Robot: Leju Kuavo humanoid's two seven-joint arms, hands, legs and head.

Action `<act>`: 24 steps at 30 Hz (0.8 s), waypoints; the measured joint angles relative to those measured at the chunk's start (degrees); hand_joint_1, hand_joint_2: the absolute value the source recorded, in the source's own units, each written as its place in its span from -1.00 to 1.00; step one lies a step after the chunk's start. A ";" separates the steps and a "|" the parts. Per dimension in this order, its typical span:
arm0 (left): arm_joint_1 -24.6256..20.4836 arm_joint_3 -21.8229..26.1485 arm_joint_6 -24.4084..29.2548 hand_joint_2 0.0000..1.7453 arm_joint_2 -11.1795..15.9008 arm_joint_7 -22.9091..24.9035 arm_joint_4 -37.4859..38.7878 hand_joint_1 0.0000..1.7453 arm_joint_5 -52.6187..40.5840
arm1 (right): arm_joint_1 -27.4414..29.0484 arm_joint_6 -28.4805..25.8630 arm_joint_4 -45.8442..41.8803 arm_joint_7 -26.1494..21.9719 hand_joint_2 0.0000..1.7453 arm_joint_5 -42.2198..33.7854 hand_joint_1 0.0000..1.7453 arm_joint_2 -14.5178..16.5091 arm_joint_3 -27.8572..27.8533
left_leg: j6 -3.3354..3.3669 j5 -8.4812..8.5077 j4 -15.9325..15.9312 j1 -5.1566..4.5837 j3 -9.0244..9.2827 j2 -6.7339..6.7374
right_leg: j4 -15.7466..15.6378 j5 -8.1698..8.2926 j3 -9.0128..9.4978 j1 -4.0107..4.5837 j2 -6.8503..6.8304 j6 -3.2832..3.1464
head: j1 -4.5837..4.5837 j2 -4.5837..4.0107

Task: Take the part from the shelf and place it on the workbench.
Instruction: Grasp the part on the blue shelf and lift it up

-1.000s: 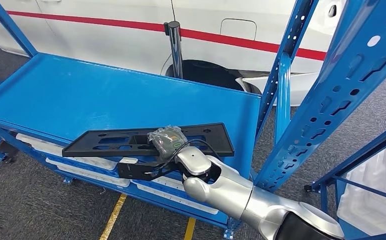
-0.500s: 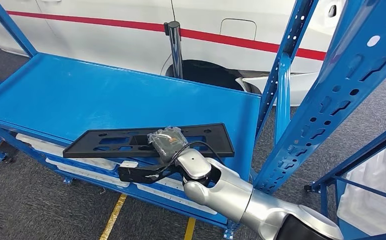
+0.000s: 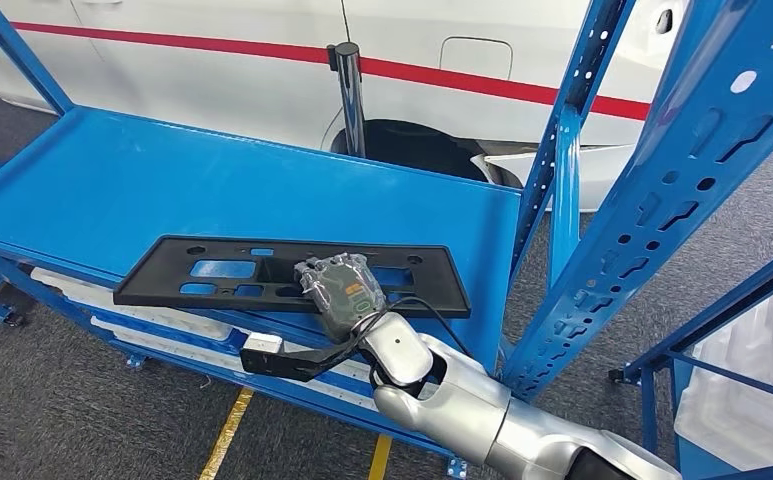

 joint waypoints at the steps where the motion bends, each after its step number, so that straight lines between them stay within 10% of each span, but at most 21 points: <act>1: -0.04 -0.01 0.00 1.00 -0.02 0.04 0.00 -1.00 -0.10 | 0.42 -0.63 -0.32 -0.13 1.00 1.11 1.00 -0.23 -0.14 | 0.00 0.00 0.00 0.00 0.00 0.00 | 0.00 0.00 0.00 0.00 0.00 0.00 | 0.00 0.00; 24: -1.07 -1.95 -0.87 1.00 -0.32 1.29 0.00 -1.00 -3.72 | 8.36 -12.88 -11.01 -6.04 1.00 27.04 1.00 -5.57 -2.73 | 0.00 0.00 0.00 0.01 0.00 0.01 | 0.00 0.00 0.00 0.00 0.00 0.00 | 0.00 0.00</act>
